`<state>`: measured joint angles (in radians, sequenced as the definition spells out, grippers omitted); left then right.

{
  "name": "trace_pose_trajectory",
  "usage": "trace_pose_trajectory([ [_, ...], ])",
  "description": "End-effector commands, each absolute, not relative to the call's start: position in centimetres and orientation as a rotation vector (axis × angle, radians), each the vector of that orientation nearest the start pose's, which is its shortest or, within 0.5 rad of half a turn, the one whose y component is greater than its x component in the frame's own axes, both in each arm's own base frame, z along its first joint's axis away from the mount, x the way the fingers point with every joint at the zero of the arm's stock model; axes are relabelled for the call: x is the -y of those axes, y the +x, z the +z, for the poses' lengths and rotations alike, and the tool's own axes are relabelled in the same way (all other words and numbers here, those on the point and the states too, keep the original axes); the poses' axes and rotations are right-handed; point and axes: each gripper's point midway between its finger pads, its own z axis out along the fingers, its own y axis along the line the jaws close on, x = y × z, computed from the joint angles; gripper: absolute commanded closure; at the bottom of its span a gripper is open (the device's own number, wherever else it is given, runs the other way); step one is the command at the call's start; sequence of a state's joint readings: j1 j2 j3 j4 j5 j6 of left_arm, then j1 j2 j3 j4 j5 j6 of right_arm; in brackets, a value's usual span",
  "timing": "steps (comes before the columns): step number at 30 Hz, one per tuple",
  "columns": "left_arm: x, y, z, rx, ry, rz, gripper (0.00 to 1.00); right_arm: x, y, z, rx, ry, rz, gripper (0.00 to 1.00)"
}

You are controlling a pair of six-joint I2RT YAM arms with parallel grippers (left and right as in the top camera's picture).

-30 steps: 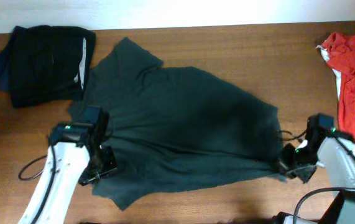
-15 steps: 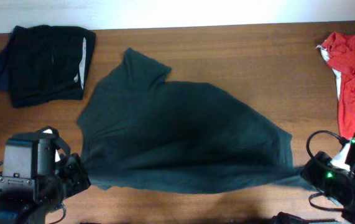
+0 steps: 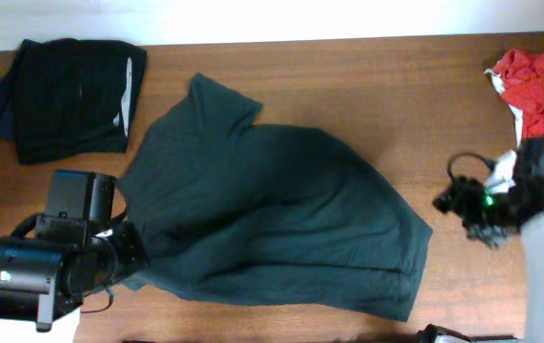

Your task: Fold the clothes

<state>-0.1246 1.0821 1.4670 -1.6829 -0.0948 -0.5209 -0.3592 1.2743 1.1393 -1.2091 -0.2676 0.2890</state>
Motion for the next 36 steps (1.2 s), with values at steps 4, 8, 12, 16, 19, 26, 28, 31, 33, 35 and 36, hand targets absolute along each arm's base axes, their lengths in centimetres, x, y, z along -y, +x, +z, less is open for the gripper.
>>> trace_pose_trajectory([
  [4, 0.1, 16.7, 25.7, -2.787, -0.59, 0.029, 0.99, 0.7, 30.8, 4.4, -3.025, 0.646, 0.526, 0.25],
  [8, 0.1, 16.8, 25.7, -2.783, -0.589, 0.027, 0.99, -0.2, 32.2, -0.6, -3.093, 0.539, 0.477, 0.31],
  [12, 0.1, 17.2, 25.8, -2.77, -0.588, 0.021, 0.94, -0.6, 32.6, -1.2, -3.094, 0.503, 0.463, 0.96],
  [16, 0.2, 17.3, 25.9, -2.766, -0.587, 0.019, 0.93, 1.3, 32.8, 1.9, -3.141, 0.536, 0.301, 0.96],
  [19, 0.2, 17.4, 25.9, -2.759, -0.586, 0.015, 0.93, -0.2, 33.4, 8.6, -3.163, 0.455, 0.27, 0.96],
  [26, 0.2, 17.8, 26.0, -2.745, -0.585, 0.008, 0.88, -14.6, 27.8, 8.6, -3.279, -0.256, 0.061, 0.44],
  [28, 0.2, 17.8, 26.0, -2.745, -0.585, 0.008, 0.88, -13.2, 27.6, 8.7, -3.239, -0.117, -0.23, 0.34],
  [31, 0.3, 17.7, 26.0, -2.747, -0.584, 0.004, 0.87, -5.7, 30.8, 8.8, -3.185, 0.327, -0.292, 0.01],
  [33, 0.3, 17.7, 26.0, -2.746, -0.584, 0.004, 0.87, -3.5, 31.9, 8.6, -3.17, 0.448, -0.191, 0.01],
  [35, 0.3, 17.8, 26.0, -2.746, -0.584, 0.004, 0.87, -3.4, 33.6, 8.5, -3.162, 0.394, 0.15, 0.02],
  [36, 0.3, 17.8, 26.0, -2.746, -0.584, 0.004, 0.87, -3.3, 34.4, 8.5, -3.133, 0.387, 0.276, 0.01],
])
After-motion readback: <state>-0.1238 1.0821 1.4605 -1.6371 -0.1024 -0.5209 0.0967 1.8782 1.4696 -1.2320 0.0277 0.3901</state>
